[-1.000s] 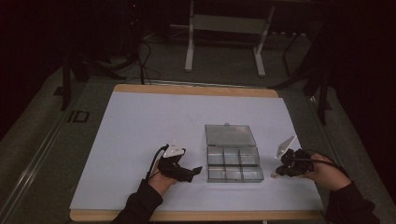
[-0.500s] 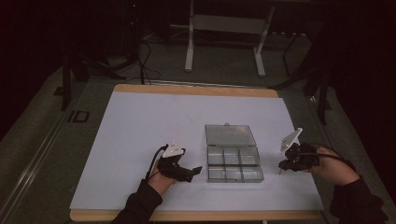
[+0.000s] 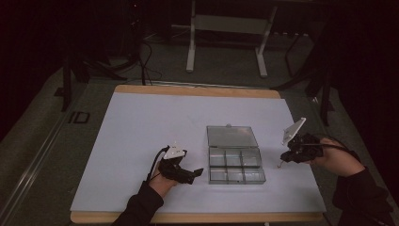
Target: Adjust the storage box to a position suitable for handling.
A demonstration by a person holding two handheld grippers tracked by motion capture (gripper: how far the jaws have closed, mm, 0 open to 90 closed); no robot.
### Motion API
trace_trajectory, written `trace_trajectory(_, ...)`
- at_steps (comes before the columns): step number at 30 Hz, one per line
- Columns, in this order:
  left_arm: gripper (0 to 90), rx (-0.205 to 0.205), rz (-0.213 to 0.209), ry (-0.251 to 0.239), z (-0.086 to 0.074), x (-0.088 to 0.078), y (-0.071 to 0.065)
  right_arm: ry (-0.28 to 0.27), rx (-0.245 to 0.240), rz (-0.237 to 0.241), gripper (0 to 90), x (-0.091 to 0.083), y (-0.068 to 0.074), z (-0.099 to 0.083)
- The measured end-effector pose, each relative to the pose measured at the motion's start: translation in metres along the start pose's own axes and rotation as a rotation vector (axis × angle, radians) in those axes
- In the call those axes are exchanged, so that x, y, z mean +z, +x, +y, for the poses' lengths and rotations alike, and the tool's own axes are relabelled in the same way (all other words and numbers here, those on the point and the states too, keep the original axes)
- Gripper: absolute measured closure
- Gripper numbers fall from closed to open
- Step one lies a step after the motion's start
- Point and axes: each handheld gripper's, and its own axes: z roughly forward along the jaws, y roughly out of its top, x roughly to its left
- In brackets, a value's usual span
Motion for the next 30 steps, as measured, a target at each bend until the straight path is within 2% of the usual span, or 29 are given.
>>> trace_trajectory(6,1.9,0.002,-0.001,-0.002,0.000,-0.001,0.000,-0.012,-0.012,-0.004,86.3,-0.007,-0.003,0.009)
trace_trajectory(15,1.9,0.001,0.001,-0.007,0.000,-0.002,0.001,-0.033,-0.055,-0.010,86.3,-0.018,-0.005,0.031)
trace_trajectory(20,1.9,0.000,0.002,-0.006,-0.001,-0.002,0.001,-0.035,-0.066,-0.007,86.3,-0.019,-0.005,0.039)
trace_trajectory(30,1.9,-0.001,-0.001,-0.015,-0.001,-0.004,0.002,-0.050,-0.132,0.019,86.3,-0.014,0.002,0.062)
